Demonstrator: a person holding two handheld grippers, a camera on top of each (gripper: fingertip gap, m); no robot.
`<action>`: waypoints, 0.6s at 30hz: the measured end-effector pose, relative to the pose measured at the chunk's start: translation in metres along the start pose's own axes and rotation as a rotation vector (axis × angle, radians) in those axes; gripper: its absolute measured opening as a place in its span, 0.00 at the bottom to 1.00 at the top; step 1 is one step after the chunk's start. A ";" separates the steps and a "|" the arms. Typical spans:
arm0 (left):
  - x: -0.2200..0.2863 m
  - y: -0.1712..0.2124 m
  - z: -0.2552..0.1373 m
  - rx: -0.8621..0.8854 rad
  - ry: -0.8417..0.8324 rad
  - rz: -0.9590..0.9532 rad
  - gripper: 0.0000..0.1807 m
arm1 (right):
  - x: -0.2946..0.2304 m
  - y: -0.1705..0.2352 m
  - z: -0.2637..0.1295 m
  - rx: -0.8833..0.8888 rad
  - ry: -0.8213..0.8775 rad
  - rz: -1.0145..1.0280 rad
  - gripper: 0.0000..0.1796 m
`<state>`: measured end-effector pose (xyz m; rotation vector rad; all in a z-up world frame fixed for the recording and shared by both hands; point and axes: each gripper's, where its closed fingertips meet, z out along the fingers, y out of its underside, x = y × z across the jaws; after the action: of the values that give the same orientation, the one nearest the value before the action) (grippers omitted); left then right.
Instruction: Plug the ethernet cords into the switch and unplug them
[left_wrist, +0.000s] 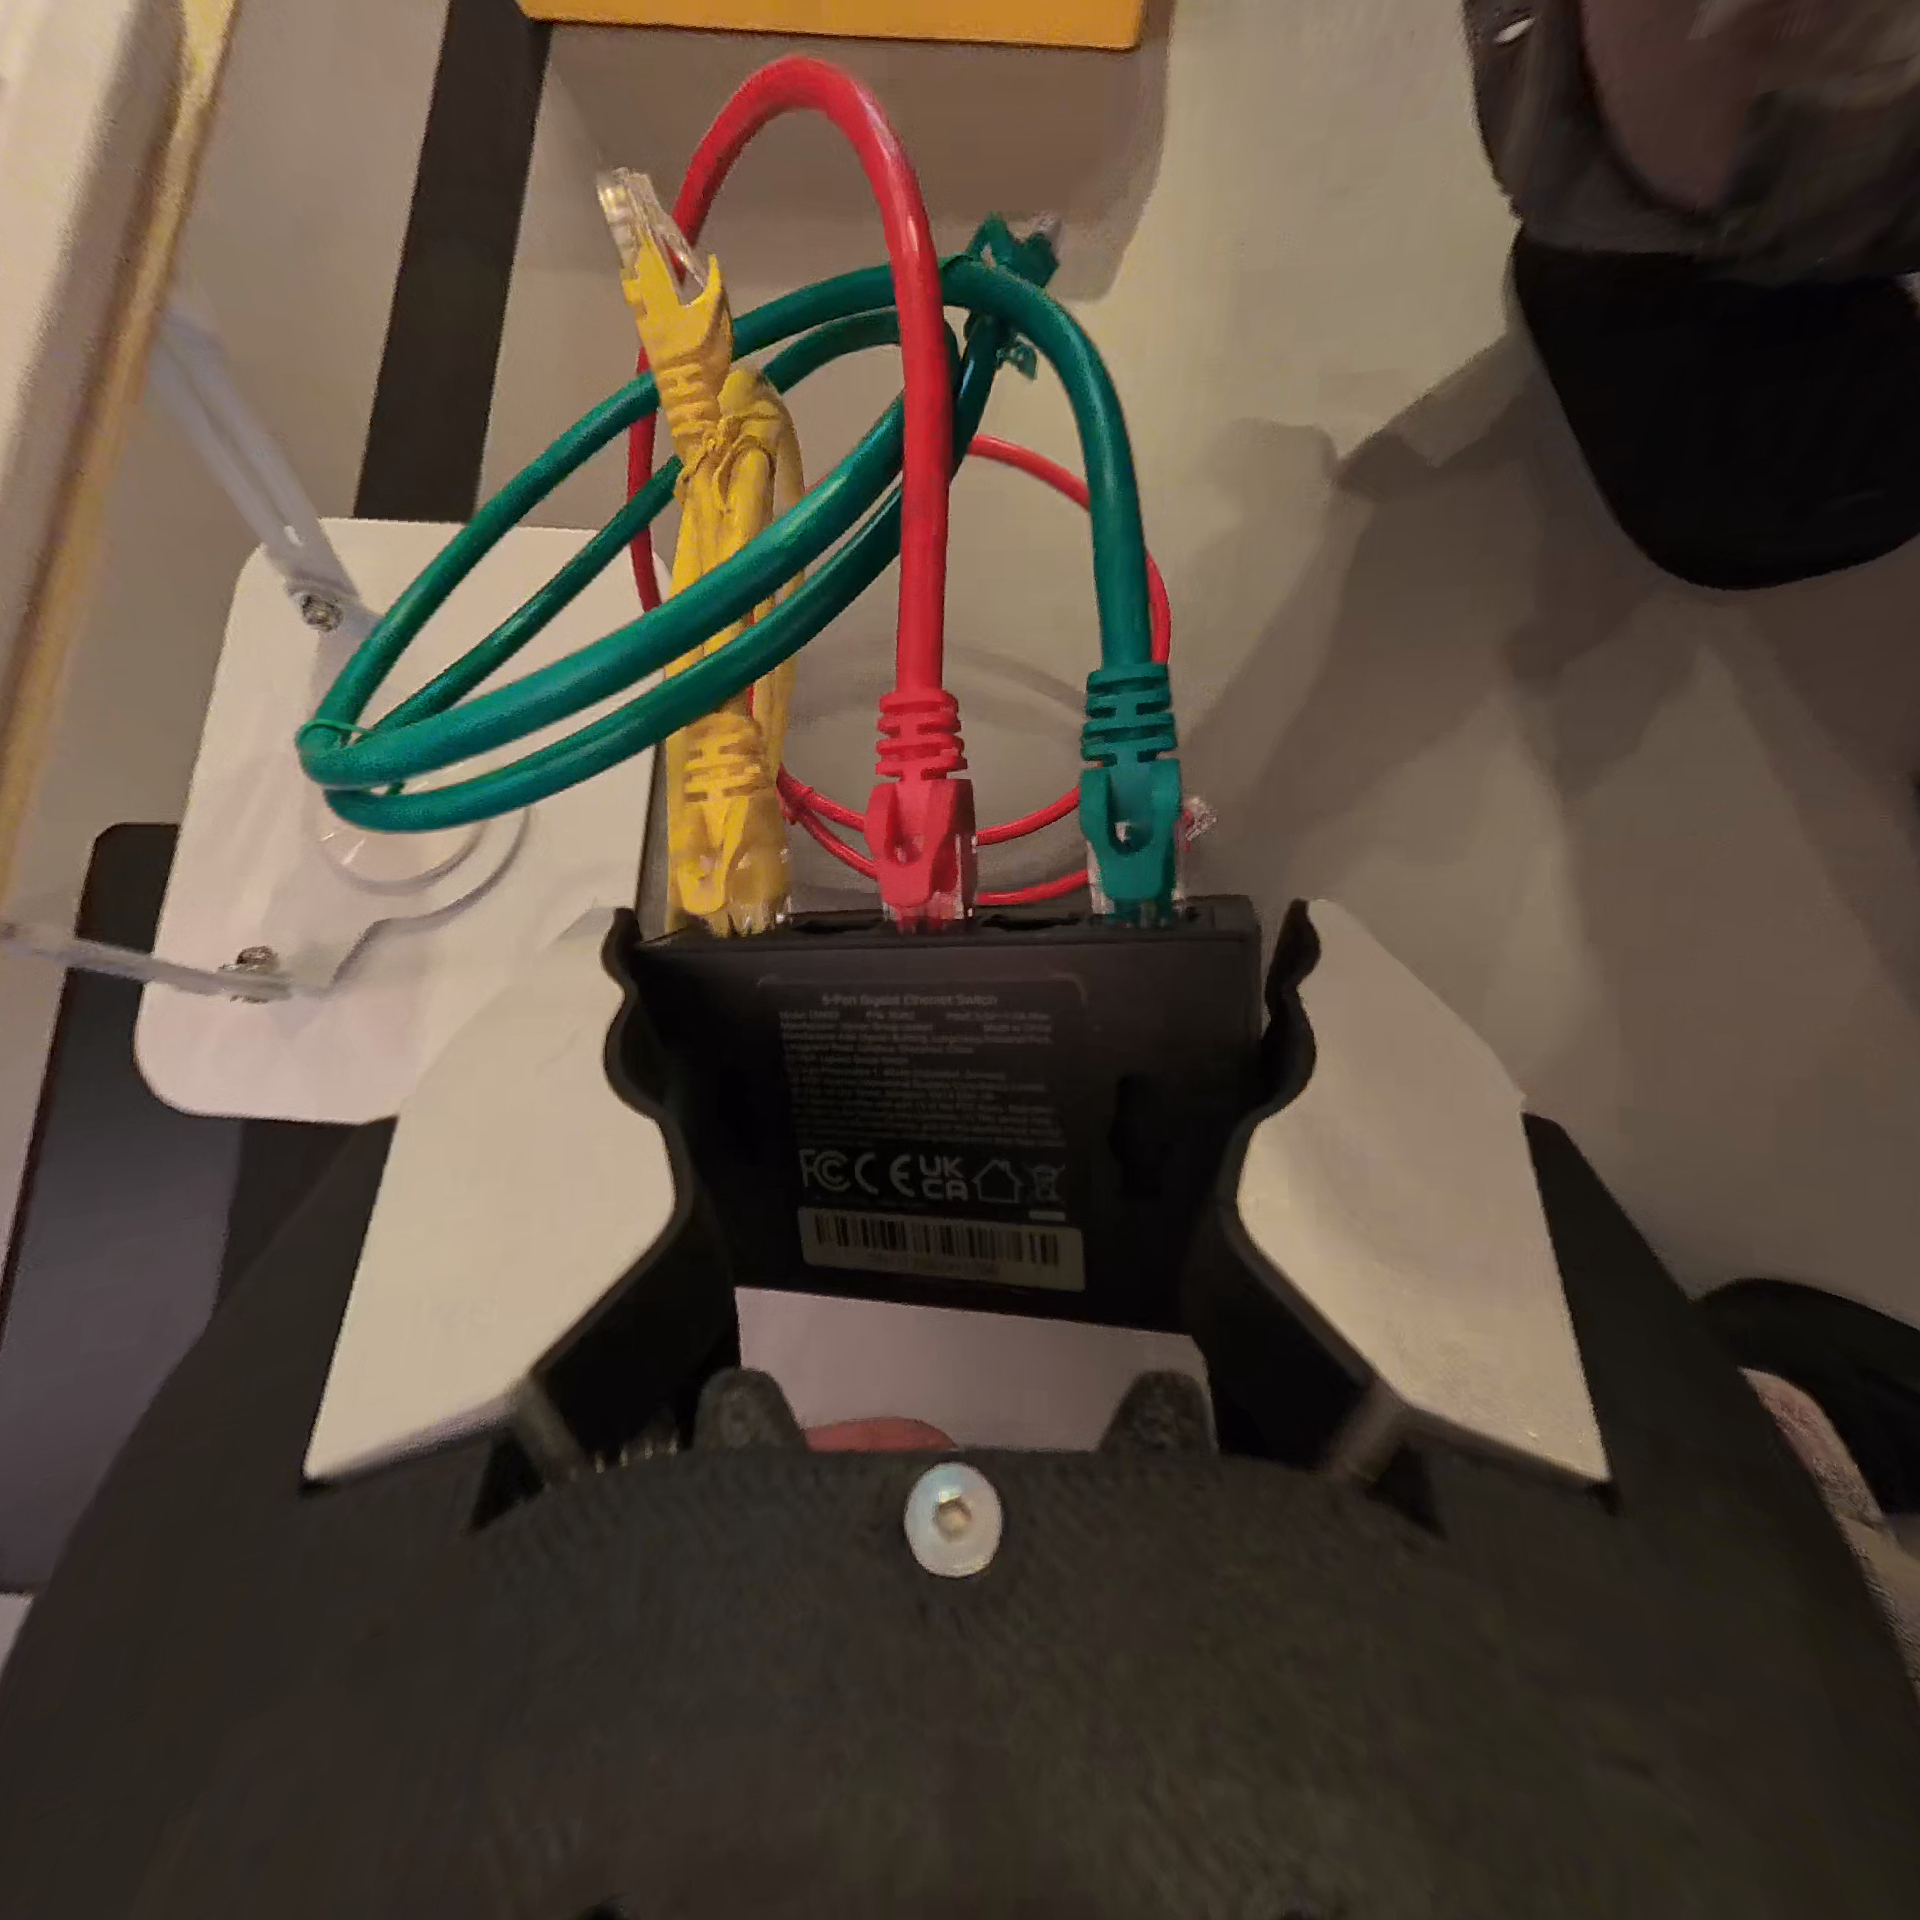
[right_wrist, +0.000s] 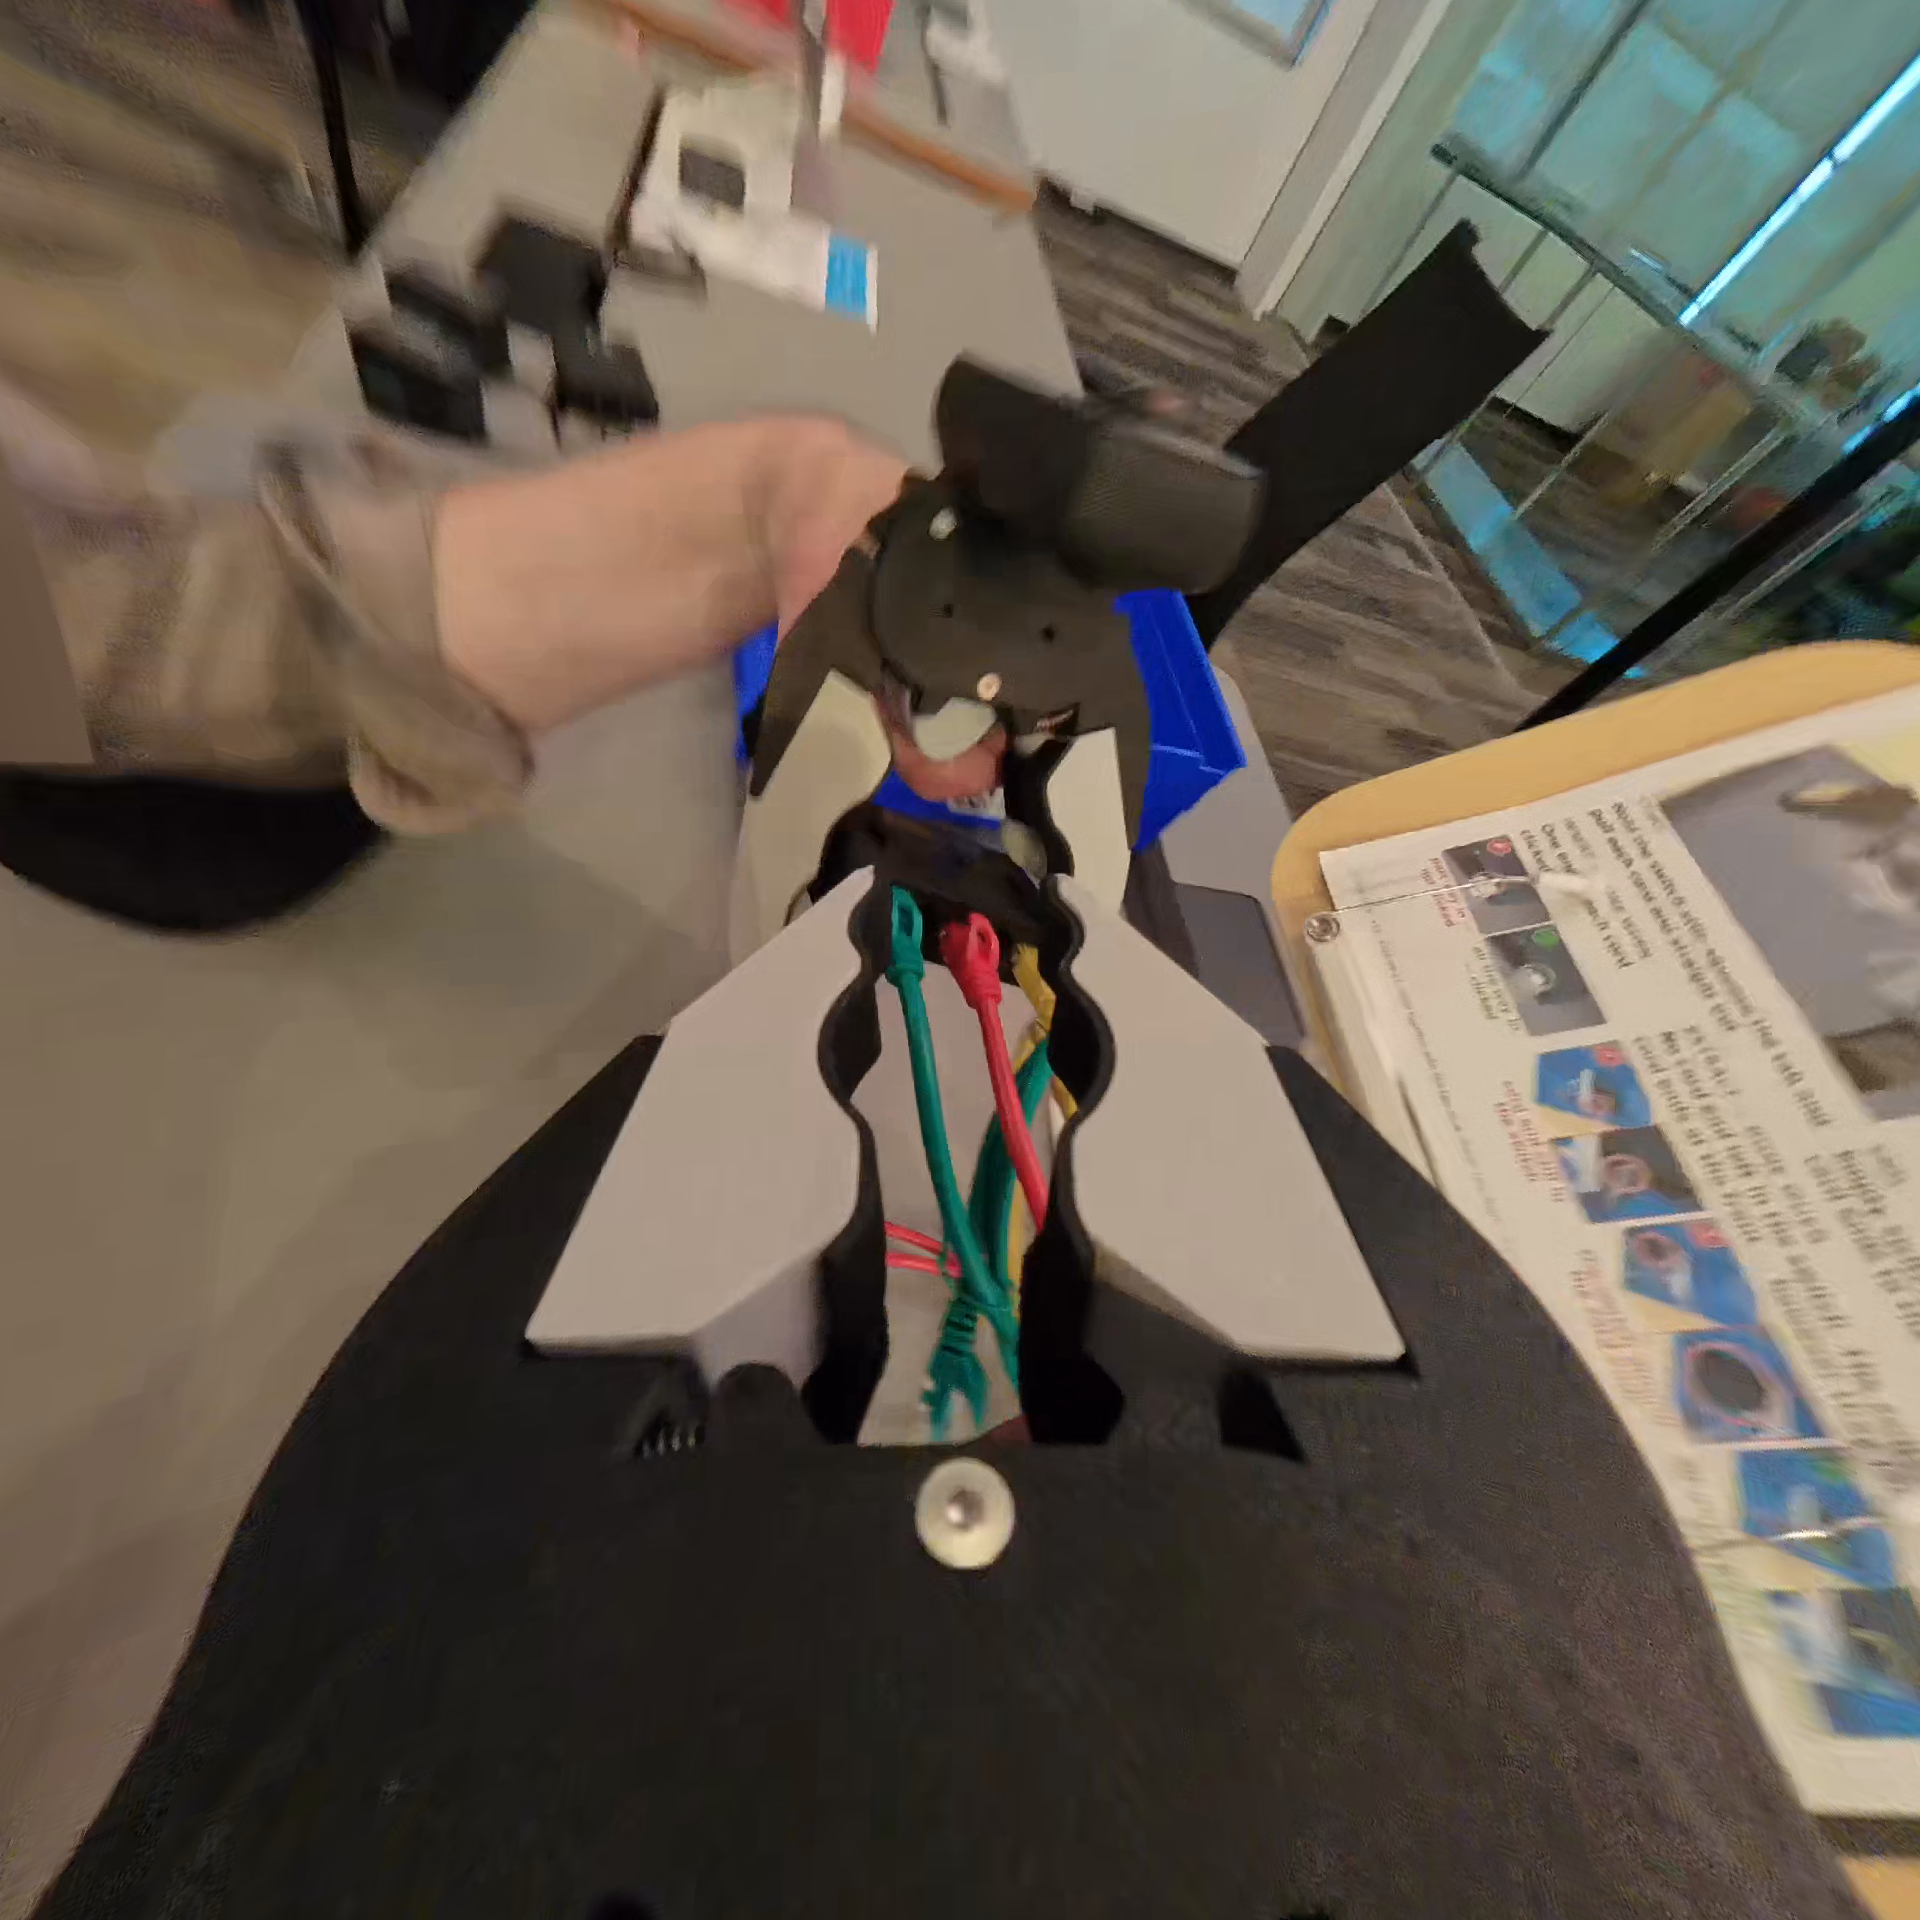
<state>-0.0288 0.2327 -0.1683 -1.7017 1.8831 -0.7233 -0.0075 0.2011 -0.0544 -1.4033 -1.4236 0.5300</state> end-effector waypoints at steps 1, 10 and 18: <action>-0.001 0.000 -0.002 -0.008 -0.020 0.006 0.62 | 0.003 -0.009 -0.006 0.070 -0.029 0.077 0.15; -0.007 -0.018 -0.008 -0.040 -0.176 0.075 0.62 | -0.030 -0.004 -0.007 0.126 -0.230 0.520 0.12; -0.008 -0.027 -0.008 -0.050 -0.243 0.113 0.62 | -0.045 0.036 -0.002 0.295 -0.061 0.916 0.21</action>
<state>-0.0134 0.2393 -0.1441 -1.6171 1.8224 -0.4079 0.0022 0.1670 -0.1005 -1.7490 -0.6293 1.3055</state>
